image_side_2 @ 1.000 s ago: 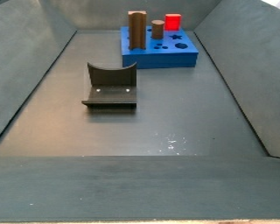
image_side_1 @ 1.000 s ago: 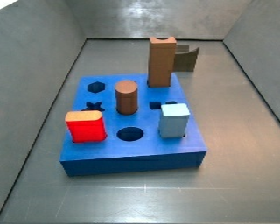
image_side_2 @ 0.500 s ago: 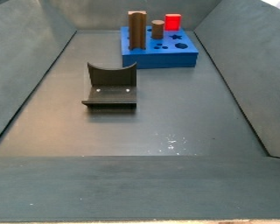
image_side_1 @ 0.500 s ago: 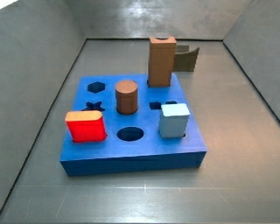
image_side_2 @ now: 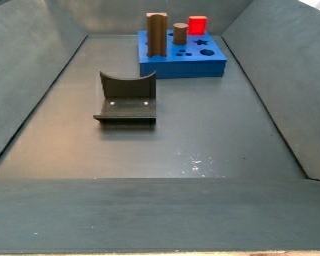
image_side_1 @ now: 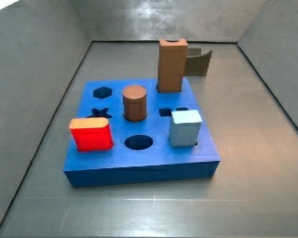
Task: Pick up the hexagon object. Move up. Move to above the board. Insert the hexagon object.
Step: Move to above the board.
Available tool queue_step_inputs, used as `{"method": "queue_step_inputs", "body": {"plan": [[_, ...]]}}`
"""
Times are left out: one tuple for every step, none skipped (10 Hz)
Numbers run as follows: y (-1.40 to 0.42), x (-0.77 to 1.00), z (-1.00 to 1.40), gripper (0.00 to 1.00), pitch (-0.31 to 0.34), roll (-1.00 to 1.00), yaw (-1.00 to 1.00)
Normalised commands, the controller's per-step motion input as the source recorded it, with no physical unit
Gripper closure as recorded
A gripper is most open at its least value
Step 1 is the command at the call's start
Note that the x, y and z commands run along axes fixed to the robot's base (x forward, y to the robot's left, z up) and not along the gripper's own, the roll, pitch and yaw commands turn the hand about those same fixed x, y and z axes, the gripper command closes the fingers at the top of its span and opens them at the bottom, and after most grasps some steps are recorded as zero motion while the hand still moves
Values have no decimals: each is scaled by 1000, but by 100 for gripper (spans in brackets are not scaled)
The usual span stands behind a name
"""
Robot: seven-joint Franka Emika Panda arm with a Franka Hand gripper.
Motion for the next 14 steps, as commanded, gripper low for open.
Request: {"method": "queue_step_inputs", "body": {"plan": [[-1000, 363, -32, 100, -111, 37, 285], [-1000, 362, -33, 100, -100, -18, 139], [-1000, 362, -33, 100, -67, 19, 77], [-1000, 362, -35, 100, -32, 18, 46], [-1000, 368, -35, 100, -14, -14, 30], [-1000, 374, -37, 100, 3, 5, 18], [-1000, 381, -36, 100, 14, 7, 14], [-1000, 393, -37, 100, 16, -5, 9], [-1000, 398, -37, 100, 19, 5, 8], [-1000, 401, -36, 100, 26, -2, 12], [-1000, 412, -36, 100, 26, -13, 10], [-1000, 419, -38, 100, 18, 8, 5], [-1000, 427, -38, 100, 21, 1, 10], [-1000, 438, -37, 100, 27, -21, 6]]}}
